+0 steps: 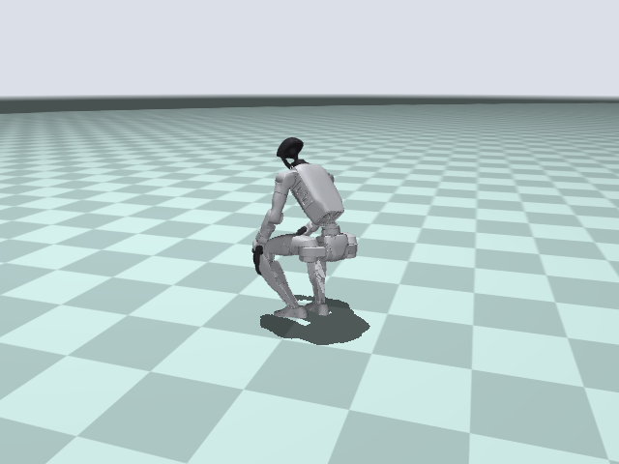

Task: In place motions

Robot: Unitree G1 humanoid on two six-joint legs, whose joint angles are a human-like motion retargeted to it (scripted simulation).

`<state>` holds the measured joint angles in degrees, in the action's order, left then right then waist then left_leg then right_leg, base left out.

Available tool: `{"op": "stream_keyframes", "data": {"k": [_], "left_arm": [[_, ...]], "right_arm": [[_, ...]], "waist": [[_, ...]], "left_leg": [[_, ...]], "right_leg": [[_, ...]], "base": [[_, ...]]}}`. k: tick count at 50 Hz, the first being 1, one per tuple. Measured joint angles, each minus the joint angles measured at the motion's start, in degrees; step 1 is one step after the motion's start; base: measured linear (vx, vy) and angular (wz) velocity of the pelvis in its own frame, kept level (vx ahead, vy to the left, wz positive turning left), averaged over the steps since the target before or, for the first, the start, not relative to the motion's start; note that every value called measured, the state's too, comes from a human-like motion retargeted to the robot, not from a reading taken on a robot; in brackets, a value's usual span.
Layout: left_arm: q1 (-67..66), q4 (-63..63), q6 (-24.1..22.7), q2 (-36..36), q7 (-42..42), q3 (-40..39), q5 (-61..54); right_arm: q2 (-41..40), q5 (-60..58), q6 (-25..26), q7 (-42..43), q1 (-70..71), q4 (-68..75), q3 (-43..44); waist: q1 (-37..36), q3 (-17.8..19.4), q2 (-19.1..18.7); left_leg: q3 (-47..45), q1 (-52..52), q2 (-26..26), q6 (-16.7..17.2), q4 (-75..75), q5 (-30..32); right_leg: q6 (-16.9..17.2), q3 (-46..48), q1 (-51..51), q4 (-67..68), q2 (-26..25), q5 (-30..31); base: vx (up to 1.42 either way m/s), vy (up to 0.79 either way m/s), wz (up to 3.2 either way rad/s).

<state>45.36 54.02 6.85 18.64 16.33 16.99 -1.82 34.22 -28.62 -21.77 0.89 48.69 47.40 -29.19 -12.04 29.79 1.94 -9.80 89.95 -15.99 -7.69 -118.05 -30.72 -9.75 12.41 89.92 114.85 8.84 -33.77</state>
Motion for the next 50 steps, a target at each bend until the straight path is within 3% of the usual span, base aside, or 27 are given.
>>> {"op": "stream_keyframes", "data": {"k": [5,8,11,15,20,23,28,32,35,38,43,48,50], "left_arm": [[-0.95,4.32,0.70,-0.47,-3.48,-1.44,4.90],[1.47,6.34,1.48,-0.49,-3.25,-3.12,5.57],[6.03,7.78,2.37,0.85,-1.49,-3.96,6.32],[8.47,9.26,2.77,1.53,-0.04,-4.89,10.64],[1.00,10.60,4.11,1.10,-1.03,-6.16,18.40],[-4.85,14.40,4.40,-1.76,-4.35,-7.95,19.44],[-13.80,24.60,2.01,-8.32,-4.34,-9.60,17.51],[-22.21,29.97,0.37,-9.33,0.21,-9.09,19.40],[-28.46,32.89,2.17,-10.66,-2.51,-10.70,18.64],[-32.47,34.62,2.24,-10.46,-2.36,-13.20,20.17],[-33.02,32.73,2.67,-11.37,-1.92,-13.07,21.22],[-30.29,26.34,-0.63,-11.00,-5.24,-13.50,18.31],[-27.76,23.62,-1.41,-9.97,-6.60,-12.67,16.44]], "right_arm": [[-3.32,-6.05,0.26,1.98,1.26,7.23,-1.27],[-3.87,-8.61,0.56,3.33,3.64,9.18,0.24],[-2.14,-11.62,0.47,3.28,6.13,8.48,2.69],[-0.31,-13.60,0.74,2.62,3.05,7.40,6.71],[-5.21,-15.38,5.13,2.10,-8.74,11.67,13.14],[-9.18,-16.81,9.31,4.84,-15.58,16.63,16.10],[-13.89,-16.96,15.45,16.30,-26.82,26.60,16.88],[-17.21,-19.17,15.14,17.77,-35.57,34.29,15.96],[-19.69,-19.12,15.57,16.15,-41.19,39.55,15.40],[-21.04,-18.42,15.42,12.41,-45.09,41.88,17.27],[-21.35,-12.48,13.64,9.65,-45.85,40.59,19.90],[-18.88,-13.24,12.04,14.17,-40.22,35.42,17.66],[-18.03,-13.98,12.17,16.18,-37.27,32.43,16.94]], "waist": [[-0.71,0.00,-0.09],[-0.38,0.00,-0.16],[0.37,-1.00,-1.21],[1.44,-6.43,-2.55],[3.48,-7.92,-4.46],[5.34,-9.81,-4.96],[6.71,-13.04,-3.77],[6.42,-13.63,-3.47],[8.57,-17.28,-3.00],[10.97,-20.00,-2.39],[10.38,-17.83,-1.81],[8.79,-16.67,-1.49],[9.97,-15.79,-1.67]], "left_leg": [[0.51,0.00,-1.25,-2.38,-3.16,-1.22],[0.91,0.00,-0.26,-1.92,1.04,0.20],[2.49,-0.22,0.84,0.56,8.93,3.38],[4.62,-3.70,2.91,5.83,22.84,8.24],[6.35,-23.15,6.68,11.58,43.98,13.44],[6.86,-34.88,8.74,13.38,60.36,18.06],[5.13,-54.92,12.23,14.54,90.36,28.20],[2.22,-71.54,12.28,14.97,107.05,32.55],[2.84,-77.24,13.40,13.92,112.60,32.82],[2.77,-78.74,13.83,13.75,113.34,32.26],[3.75,-76.56,14.25,12.41,107.94,30.59],[2.84,-67.35,11.96,12.81,96.97,26.41],[4.07,-60.82,11.34,12.92,88.32,23.68]], "right_leg": [[-1.38,0.59,-0.04,1.60,-0.05,0.17],[-0.12,0.51,-0.79,-2.70,-0.38,1.40],[2.36,1.29,-3.07,-10.99,0.35,3.57],[7.13,1.23,-8.19,-26.14,2.11,8.36],[12.00,0.34,-27.37,-47.73,3.08,14.86],[13.47,1.44,-39.44,-64.37,3.38,20.94],[13.88,5.55,-58.39,-91.69,4.38,31.59],[14.60,10.62,-73.29,-106.07,2.93,36.76],[14.52,14.30,-79.68,-112.64,1.84,38.64],[15.17,16.00,-82.30,-114.94,1.61,38.85],[15.09,14.67,-80.85,-110.19,3.07,36.64],[15.24,6.15,-67.15,-93.35,3.84,29.91],[15.46,8.74,-63.62,-87.77,5.70,27.07]], "base": [[0.07,-0.01,-0.19],[0.00,0.01,0.06],[-0.04,0.02,0.37],[0.02,0.02,0.54],[0.16,0.03,0.28],[0.15,0.05,0.37],[0.11,-0.03,0.26],[0.31,-0.14,-0.17],[0.36,-0.09,0.14],[0.29,-0.02,0.25],[-0.01,0.01,0.00],[-0.19,0.09,-0.47],[-0.28,-0.01,0.44]]}}
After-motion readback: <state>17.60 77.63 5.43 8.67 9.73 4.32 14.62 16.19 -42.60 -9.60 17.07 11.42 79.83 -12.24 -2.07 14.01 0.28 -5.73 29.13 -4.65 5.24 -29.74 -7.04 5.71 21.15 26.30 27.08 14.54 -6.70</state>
